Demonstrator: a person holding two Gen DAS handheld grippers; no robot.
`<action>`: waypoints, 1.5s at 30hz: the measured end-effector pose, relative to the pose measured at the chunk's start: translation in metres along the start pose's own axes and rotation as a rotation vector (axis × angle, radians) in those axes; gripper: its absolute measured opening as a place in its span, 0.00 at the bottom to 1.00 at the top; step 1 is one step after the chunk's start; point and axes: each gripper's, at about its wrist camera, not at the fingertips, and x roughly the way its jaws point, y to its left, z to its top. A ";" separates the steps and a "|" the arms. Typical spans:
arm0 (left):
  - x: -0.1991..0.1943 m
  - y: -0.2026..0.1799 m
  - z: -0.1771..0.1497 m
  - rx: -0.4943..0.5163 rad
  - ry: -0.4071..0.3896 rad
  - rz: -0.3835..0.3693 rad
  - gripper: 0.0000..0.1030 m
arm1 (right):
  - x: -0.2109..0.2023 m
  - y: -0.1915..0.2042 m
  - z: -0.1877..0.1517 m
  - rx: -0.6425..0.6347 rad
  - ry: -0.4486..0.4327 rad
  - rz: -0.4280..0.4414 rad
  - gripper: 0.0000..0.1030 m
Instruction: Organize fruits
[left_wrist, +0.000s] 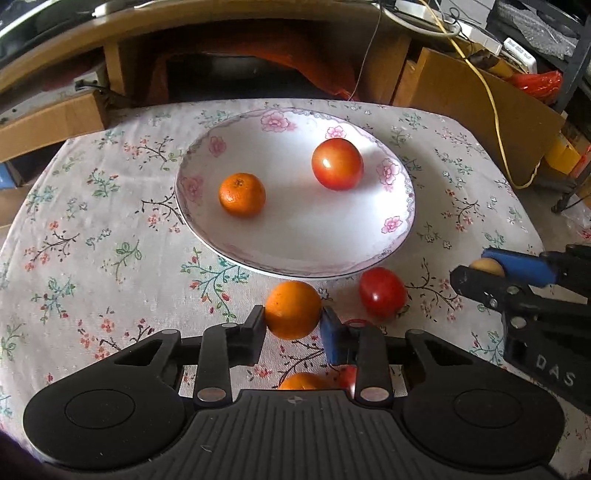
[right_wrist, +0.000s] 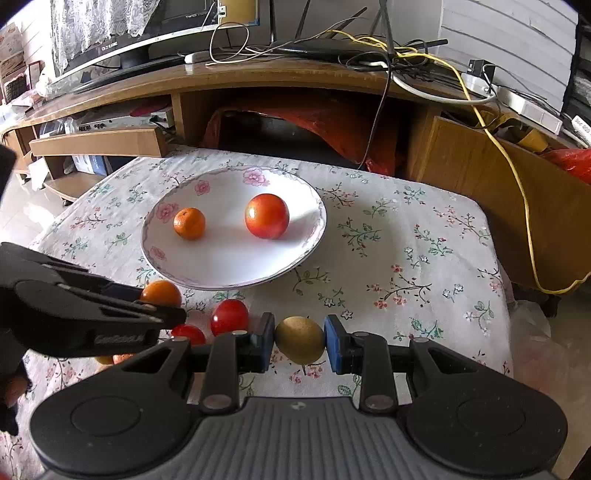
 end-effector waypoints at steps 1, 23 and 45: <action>-0.003 0.000 0.000 0.002 -0.002 -0.005 0.38 | -0.001 0.000 0.000 0.000 -0.003 0.000 0.30; -0.022 0.001 0.025 -0.012 -0.085 -0.009 0.38 | 0.016 0.002 0.035 0.006 -0.057 0.000 0.30; 0.007 0.005 0.038 0.008 -0.064 0.058 0.39 | 0.065 0.015 0.050 -0.035 -0.076 -0.028 0.30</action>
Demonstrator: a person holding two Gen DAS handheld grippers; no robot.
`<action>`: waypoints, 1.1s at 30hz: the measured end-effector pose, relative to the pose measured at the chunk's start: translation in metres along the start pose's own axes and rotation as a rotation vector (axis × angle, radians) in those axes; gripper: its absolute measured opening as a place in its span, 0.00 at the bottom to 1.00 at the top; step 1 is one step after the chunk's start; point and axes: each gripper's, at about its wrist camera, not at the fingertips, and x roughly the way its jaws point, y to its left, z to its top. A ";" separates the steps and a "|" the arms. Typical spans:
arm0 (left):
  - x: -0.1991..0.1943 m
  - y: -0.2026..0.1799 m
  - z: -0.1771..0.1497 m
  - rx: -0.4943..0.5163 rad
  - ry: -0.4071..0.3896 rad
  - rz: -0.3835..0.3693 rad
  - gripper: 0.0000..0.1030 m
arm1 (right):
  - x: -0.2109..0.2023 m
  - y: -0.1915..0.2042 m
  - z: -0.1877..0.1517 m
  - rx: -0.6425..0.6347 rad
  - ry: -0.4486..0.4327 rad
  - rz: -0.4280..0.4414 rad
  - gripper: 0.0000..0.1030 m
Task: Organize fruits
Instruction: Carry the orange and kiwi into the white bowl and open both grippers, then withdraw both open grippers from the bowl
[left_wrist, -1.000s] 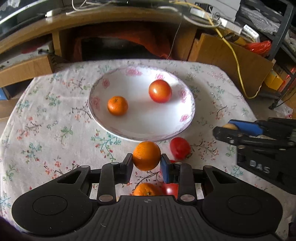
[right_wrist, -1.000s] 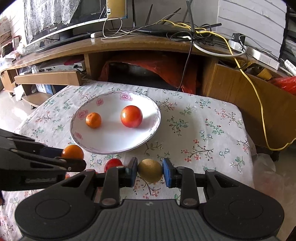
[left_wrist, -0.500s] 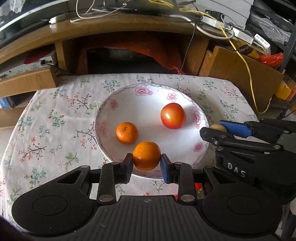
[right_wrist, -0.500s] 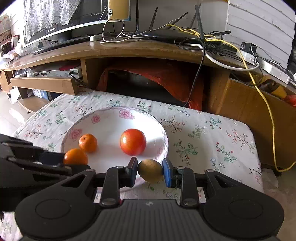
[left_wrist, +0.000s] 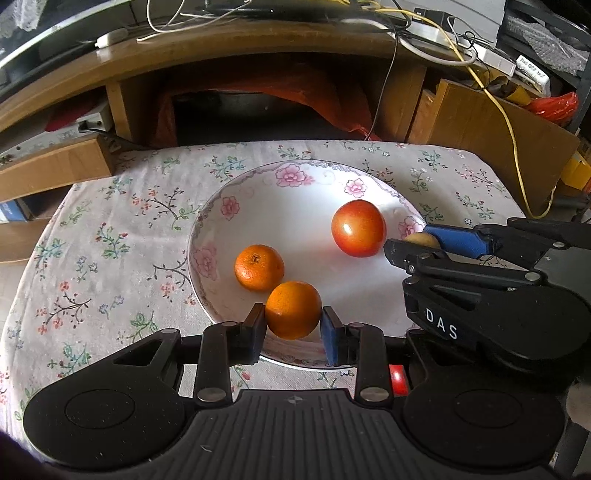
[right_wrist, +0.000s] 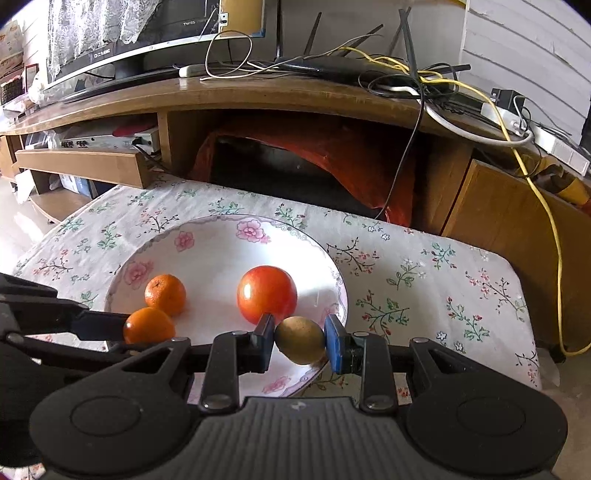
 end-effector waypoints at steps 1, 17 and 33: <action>0.000 0.000 0.000 -0.001 0.000 0.000 0.39 | 0.001 0.000 0.001 0.003 0.000 -0.001 0.30; -0.011 0.001 0.002 -0.008 -0.014 0.007 0.47 | -0.010 0.001 0.010 0.011 0.010 -0.016 0.30; -0.026 -0.004 0.002 0.010 -0.036 -0.003 0.53 | -0.033 -0.003 0.014 0.044 0.065 -0.025 0.32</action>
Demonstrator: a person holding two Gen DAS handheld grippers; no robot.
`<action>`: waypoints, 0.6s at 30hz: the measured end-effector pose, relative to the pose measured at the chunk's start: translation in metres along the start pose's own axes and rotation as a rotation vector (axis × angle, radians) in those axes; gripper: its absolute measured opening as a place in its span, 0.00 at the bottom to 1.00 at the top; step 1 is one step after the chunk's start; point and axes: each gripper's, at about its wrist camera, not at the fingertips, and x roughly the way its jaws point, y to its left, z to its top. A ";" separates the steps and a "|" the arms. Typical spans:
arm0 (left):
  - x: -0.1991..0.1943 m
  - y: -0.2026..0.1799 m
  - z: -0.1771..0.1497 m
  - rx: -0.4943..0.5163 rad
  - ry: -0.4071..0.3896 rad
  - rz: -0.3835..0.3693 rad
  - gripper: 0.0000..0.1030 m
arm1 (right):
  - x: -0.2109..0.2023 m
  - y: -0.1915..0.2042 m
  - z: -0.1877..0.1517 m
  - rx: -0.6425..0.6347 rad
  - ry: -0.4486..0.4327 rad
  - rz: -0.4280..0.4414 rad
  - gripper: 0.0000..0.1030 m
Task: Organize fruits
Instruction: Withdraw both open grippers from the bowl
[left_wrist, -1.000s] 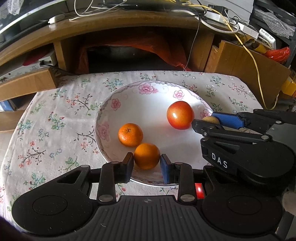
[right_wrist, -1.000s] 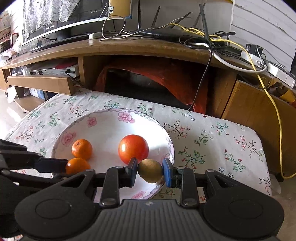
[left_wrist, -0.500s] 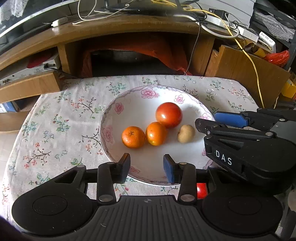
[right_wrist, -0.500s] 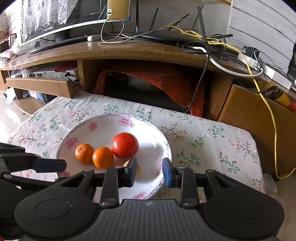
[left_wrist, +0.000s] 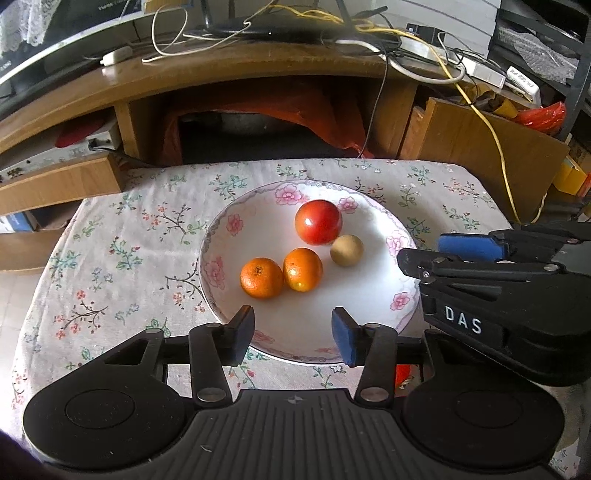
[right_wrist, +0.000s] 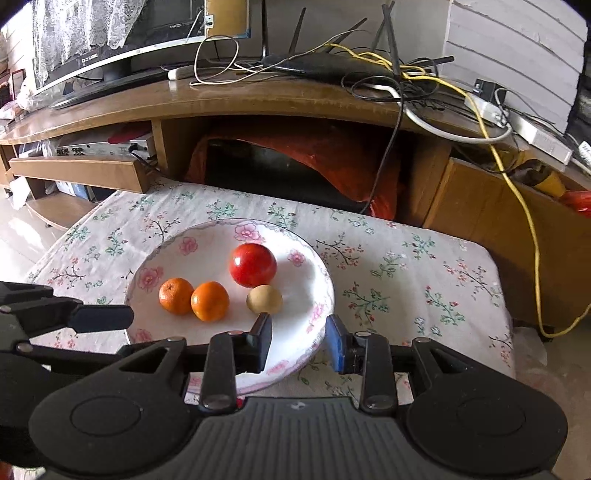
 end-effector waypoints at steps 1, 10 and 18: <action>-0.001 -0.001 0.000 0.003 -0.001 -0.001 0.53 | -0.002 0.000 0.000 -0.001 0.004 -0.004 0.32; -0.015 -0.002 -0.002 0.010 -0.021 -0.010 0.56 | -0.016 0.001 -0.013 -0.020 0.052 -0.032 0.36; -0.022 -0.009 -0.005 0.029 -0.027 -0.023 0.57 | -0.026 -0.002 -0.025 -0.019 0.077 -0.057 0.36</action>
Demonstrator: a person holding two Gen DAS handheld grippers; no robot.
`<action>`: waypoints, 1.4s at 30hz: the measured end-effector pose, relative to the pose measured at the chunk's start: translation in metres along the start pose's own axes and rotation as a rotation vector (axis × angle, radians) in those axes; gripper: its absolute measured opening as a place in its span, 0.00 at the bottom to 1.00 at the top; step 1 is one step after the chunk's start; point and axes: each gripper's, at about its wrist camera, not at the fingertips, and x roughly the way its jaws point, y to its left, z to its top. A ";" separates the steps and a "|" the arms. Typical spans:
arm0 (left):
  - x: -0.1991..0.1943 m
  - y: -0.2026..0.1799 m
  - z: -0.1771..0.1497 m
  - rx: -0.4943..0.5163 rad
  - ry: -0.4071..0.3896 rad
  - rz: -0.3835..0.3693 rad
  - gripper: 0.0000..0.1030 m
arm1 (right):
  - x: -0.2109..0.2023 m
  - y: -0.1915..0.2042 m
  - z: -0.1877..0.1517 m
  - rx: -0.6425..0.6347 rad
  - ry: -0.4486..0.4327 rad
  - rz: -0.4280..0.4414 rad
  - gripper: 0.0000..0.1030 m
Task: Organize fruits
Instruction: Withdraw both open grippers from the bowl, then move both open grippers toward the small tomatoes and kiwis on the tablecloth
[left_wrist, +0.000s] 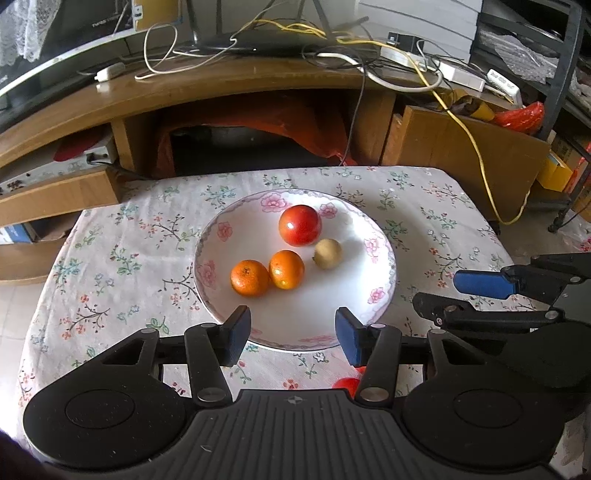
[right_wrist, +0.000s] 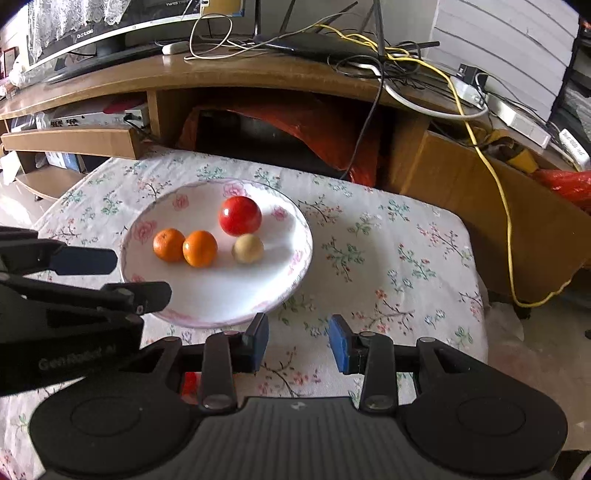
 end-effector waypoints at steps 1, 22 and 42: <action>-0.001 -0.001 -0.001 0.004 0.000 0.000 0.58 | -0.001 0.000 -0.001 0.000 0.002 -0.004 0.36; -0.009 -0.020 -0.017 0.073 0.018 -0.001 0.59 | -0.017 0.003 -0.026 -0.056 0.009 -0.103 0.36; -0.014 -0.025 -0.025 0.095 0.029 -0.001 0.59 | -0.023 0.004 -0.035 -0.071 0.013 -0.111 0.36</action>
